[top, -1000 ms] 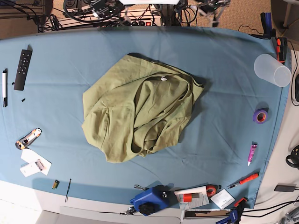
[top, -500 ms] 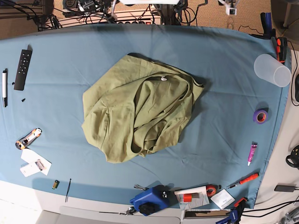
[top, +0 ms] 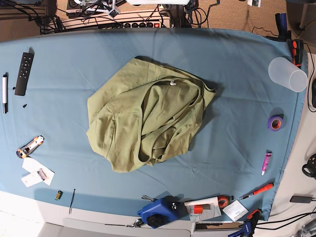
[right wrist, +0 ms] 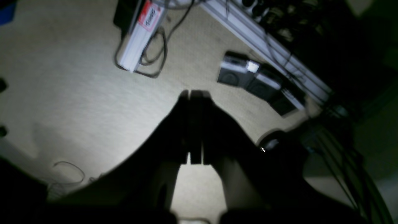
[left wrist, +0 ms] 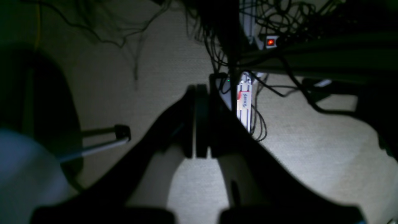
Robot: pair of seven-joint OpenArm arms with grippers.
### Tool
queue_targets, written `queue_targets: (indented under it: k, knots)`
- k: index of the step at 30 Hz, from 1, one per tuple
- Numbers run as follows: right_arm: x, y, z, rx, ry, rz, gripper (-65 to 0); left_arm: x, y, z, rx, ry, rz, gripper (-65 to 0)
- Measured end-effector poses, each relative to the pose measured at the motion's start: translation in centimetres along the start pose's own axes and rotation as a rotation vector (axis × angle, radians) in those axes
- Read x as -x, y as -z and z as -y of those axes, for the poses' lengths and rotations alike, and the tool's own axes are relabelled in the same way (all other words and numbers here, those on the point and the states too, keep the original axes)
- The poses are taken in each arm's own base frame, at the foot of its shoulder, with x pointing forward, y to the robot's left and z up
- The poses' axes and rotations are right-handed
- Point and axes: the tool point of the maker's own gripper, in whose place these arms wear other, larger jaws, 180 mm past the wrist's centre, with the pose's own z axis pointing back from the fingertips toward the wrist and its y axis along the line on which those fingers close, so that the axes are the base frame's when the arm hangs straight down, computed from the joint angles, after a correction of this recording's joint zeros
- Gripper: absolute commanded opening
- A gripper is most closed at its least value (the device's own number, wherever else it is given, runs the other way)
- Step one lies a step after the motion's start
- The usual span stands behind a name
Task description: Layout the t-shirt on the table in an organized manner, then fold the t-shirt properly
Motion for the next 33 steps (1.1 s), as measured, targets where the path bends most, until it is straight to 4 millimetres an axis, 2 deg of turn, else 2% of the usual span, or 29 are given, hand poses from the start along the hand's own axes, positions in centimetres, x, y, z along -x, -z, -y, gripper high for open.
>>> queue_targets:
  k: [5, 11, 15, 19, 25, 28, 33]
  knots:
    - [-0.4, -2.1, -0.6, 0.019, -0.018, -0.007, -65.0, -0.5, -2.6, 0.5, 0.056, 0.062, 0.005, -65.0]
    - [-1.3, -5.4, 0.0, 0.058, 0.026, 0.008, -65.0, -3.2, -5.7, 3.5, 0.19, 0.008, 0.1, -65.0]
    - [-2.9, -8.1, 0.1, 0.044, 0.115, 0.065, -65.0, -4.8, -7.6, 5.3, 0.28, 0.049, 0.131, -65.0]
    - [-4.5, -11.0, 0.8, 0.064, 0.148, 0.096, -65.0, -7.6, -8.7, 3.9, 0.235, 0.083, 0.201, -65.0]
    - [-7.9, -15.1, 1.2, 0.088, 0.137, 0.191, -65.0, -11.2, -10.4, 2.1, 0.182, 0.07, 0.301, -65.0]
    - [-9.8, -16.7, 0.9, 0.093, 0.11, 0.253, -65.0, -12.2, -10.7, 1.3, 0.159, 0.068, 0.315, -65.0]
    - [-12.7, -18.8, 1.0, 0.118, 0.066, 0.349, -65.0, -16.1, -10.3, 1.4, 0.163, 0.093, 0.429, -65.0]
